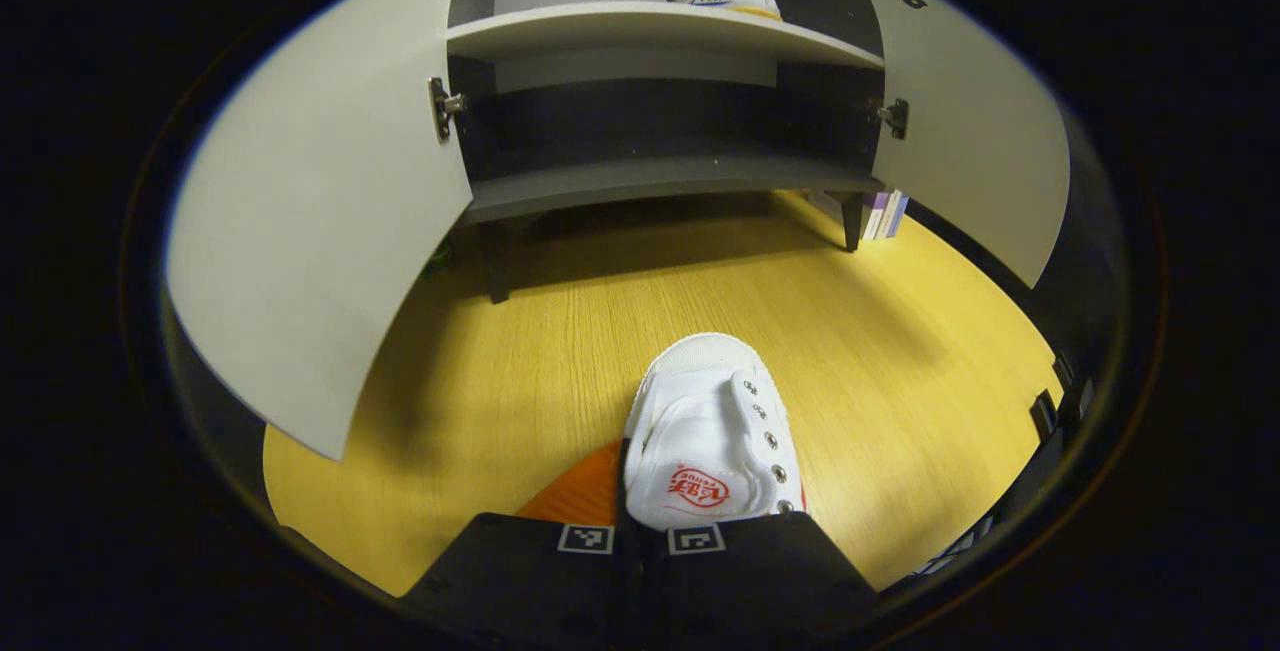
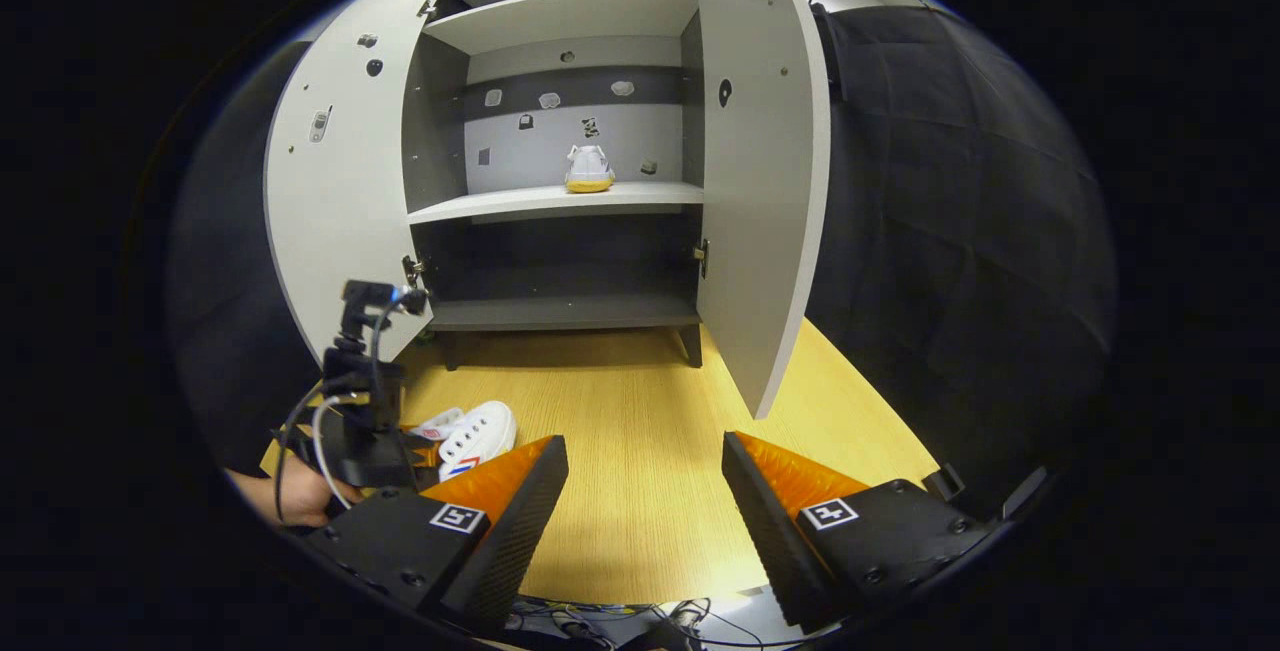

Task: Grab one shoe with the right hand and put it into the shoe cabinet, grab the other shoe with the left hand and put it into the shoe cabinet; then close the right door with the right hand and the left door with the left hand.

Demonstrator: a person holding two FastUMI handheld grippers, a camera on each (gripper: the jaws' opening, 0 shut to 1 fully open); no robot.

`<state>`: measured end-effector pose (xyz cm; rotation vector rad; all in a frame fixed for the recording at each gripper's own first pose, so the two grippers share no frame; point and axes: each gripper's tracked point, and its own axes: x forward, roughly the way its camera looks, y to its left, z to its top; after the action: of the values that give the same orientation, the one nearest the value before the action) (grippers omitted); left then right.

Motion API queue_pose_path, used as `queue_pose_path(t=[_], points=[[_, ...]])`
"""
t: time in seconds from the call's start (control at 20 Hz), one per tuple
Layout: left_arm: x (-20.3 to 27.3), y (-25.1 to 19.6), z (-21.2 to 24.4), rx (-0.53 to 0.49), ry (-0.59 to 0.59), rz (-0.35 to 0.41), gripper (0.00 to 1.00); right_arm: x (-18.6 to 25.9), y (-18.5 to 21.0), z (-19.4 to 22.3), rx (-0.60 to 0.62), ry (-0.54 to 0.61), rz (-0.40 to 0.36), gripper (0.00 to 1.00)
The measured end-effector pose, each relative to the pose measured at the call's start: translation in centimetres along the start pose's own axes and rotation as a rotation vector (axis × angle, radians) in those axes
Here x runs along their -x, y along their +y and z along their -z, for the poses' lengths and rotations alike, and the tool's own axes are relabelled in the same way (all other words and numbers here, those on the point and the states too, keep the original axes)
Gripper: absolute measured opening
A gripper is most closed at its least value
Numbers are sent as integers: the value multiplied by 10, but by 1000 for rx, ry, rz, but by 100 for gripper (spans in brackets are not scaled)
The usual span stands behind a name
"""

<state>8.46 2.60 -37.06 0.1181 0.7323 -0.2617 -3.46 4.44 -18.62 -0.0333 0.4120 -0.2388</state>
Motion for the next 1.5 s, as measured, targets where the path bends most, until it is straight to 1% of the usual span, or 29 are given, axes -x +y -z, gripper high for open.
queue_pose_path(t=[0.25, 0.4, 0.45, 0.55, 0.65, 0.75, 0.9, 1.0, 1.15, 1.25, 1.35, 1.5], points=[[54, 1, -77, 14, -99, -17, 5, -6, -3, -17, 40, -39, -63, 99], [80, -1, -136, 26, -162, -20, 5, -9, -6, -34, 39, -65, -94, 99], [87, -1, -158, 28, -184, -18, 5, -9, -3, -38, 38, -72, -117, 99], [96, 5, -201, 44, -223, -32, 5, -11, 4, -47, 57, -91, -171, 99], [101, 13, -242, 46, -247, -51, 5, -14, 6, -54, 54, -99, -202, 99], [99, 27, -278, 43, -274, -87, 5, -13, 12, -60, 52, -111, -239, 99], [89, 48, -331, 21, -304, -150, 5, -16, 15, -64, 57, -116, -269, 99], [79, 62, -365, 34, -323, -183, 5, -17, 19, -67, 56, -125, -283, 99], [52, 77, -410, 68, -319, -196, 5, -22, 18, -71, 62, -137, -283, 99], [31, 87, -436, 46, -305, -216, 5, -25, 15, -71, 56, -134, -277, 99], [8, 90, -455, 35, -285, -220, 5, -30, 11, -73, 40, -134, -262, 98], [-35, 95, -469, 41, -232, -194, 5, -37, 2, -76, 24, -141, -232, 98]])
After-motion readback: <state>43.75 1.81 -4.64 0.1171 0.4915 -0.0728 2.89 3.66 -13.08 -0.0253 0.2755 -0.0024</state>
